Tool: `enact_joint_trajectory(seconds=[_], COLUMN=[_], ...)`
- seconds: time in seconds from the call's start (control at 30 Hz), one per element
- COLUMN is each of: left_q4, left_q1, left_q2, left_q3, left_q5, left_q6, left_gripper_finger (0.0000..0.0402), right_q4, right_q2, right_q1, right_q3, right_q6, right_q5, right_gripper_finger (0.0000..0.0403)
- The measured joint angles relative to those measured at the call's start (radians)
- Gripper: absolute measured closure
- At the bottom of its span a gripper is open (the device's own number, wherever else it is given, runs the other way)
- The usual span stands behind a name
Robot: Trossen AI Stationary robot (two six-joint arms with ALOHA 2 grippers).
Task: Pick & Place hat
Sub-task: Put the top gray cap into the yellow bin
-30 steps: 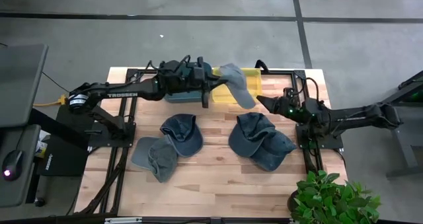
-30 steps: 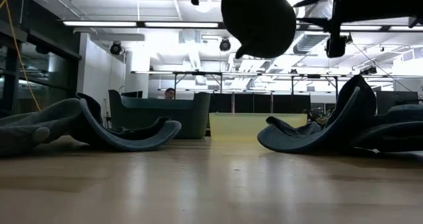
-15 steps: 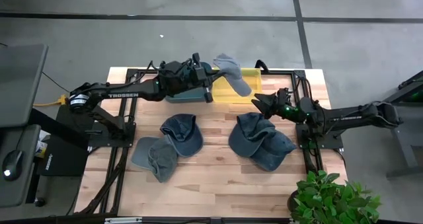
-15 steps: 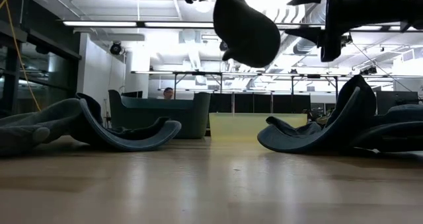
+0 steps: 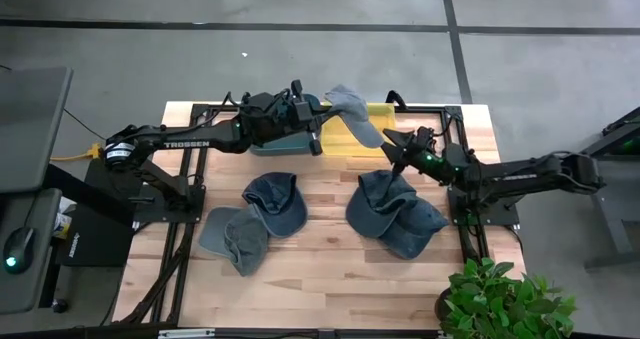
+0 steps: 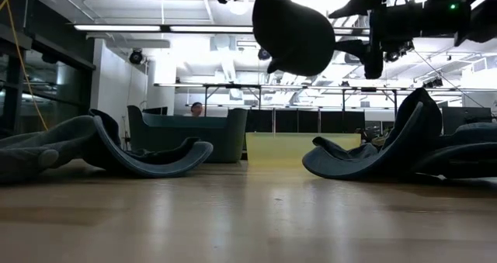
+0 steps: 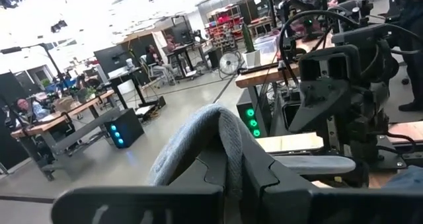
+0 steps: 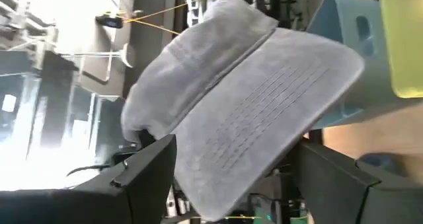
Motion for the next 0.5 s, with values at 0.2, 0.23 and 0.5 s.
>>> enact_joint_trajectory(seconds=[0.2, 0.23, 0.5], left_q4=[-0.001, -0.001, -0.025], left_q1=[0.000, 0.000, 0.000], left_q2=[0.000, 0.000, 0.000], left_q3=[0.000, 0.000, 0.000], left_q5=[0.011, 0.016, 0.068], left_q6=[-0.008, -0.013, -0.049], left_gripper_finger=[0.0398, 0.0398, 0.0398], right_q4=[0.030, 0.034, 0.103], right_q2=[0.026, 0.027, 0.026], right_q1=[-0.001, -0.004, -0.082], right_q3=[0.000, 0.000, 0.000], right_q6=[-0.001, -0.003, -0.036], right_q5=[0.044, 0.059, 0.059], right_gripper_finger=[0.0121, 0.0123, 0.0142])
